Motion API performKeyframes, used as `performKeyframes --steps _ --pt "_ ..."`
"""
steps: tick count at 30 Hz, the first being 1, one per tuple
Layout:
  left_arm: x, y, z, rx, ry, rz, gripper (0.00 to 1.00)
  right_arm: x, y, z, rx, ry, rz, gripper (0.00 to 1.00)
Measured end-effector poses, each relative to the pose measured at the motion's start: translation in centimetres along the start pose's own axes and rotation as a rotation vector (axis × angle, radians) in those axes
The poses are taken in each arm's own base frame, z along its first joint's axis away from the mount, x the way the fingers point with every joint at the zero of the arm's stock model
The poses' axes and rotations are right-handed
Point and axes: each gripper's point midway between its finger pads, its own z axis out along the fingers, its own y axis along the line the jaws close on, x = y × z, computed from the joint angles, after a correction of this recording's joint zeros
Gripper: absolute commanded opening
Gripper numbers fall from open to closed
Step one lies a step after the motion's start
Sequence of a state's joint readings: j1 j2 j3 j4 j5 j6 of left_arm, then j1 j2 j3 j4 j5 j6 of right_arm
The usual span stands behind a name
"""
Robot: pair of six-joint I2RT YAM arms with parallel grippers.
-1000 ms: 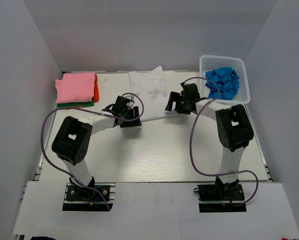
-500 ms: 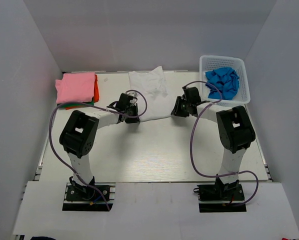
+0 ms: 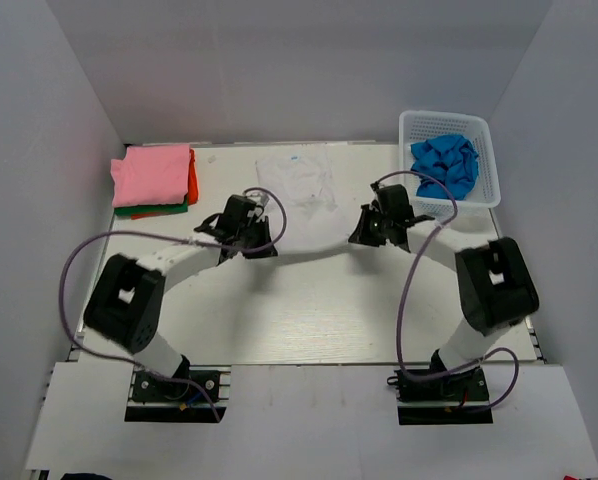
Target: Fold and stack the t-shirts
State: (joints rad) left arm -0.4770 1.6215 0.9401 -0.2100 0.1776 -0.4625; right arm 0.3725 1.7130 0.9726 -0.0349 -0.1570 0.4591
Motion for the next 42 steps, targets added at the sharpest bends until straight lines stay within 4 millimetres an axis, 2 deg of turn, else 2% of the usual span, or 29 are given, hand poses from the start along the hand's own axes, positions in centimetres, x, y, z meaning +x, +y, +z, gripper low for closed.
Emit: performKeyframes --steps 6,8,13,17,21,29,35,39,42 --pt "4.0 -3.9 -6.6 0.154 0.040 -0.027 0.00 3.4 3.0 -7.5 -0.095 0.003 -0.045 0.00" --pt "4.5 -4.9 -8.9 0.194 0.032 -0.030 0.00 4.0 3.9 -9.7 -0.135 -0.002 -0.069 0.00" --pt "3.8 -7.6 -14.2 0.325 -0.061 -0.040 0.00 3.5 6.0 -14.3 -0.219 -0.070 -0.131 0.00" --pt "3.7 -8.4 -16.3 0.377 -0.100 -0.055 0.00 2.3 7.2 -16.2 -0.247 -0.109 -0.151 0.00" --pt "3.9 -8.2 -16.1 0.369 -0.091 -0.073 0.00 1.6 7.6 -16.0 -0.245 -0.103 -0.149 0.00" --pt "3.9 -6.3 -13.5 0.254 -0.068 -0.121 0.00 0.1 7.8 -13.8 -0.215 -0.063 -0.125 0.00" --pt "2.3 -4.5 -11.5 0.131 -0.095 -0.162 0.00 -3.0 8.9 -12.5 -0.214 -0.091 -0.128 0.00" --pt "0.4 -3.8 -10.1 0.048 -0.118 -0.189 0.00 -4.5 9.1 -10.7 -0.199 -0.084 -0.124 0.00" --pt "-0.7 -3.0 -9.9 -0.003 -0.153 -0.203 0.00 -5.2 9.2 -9.4 -0.186 -0.069 -0.122 0.00"
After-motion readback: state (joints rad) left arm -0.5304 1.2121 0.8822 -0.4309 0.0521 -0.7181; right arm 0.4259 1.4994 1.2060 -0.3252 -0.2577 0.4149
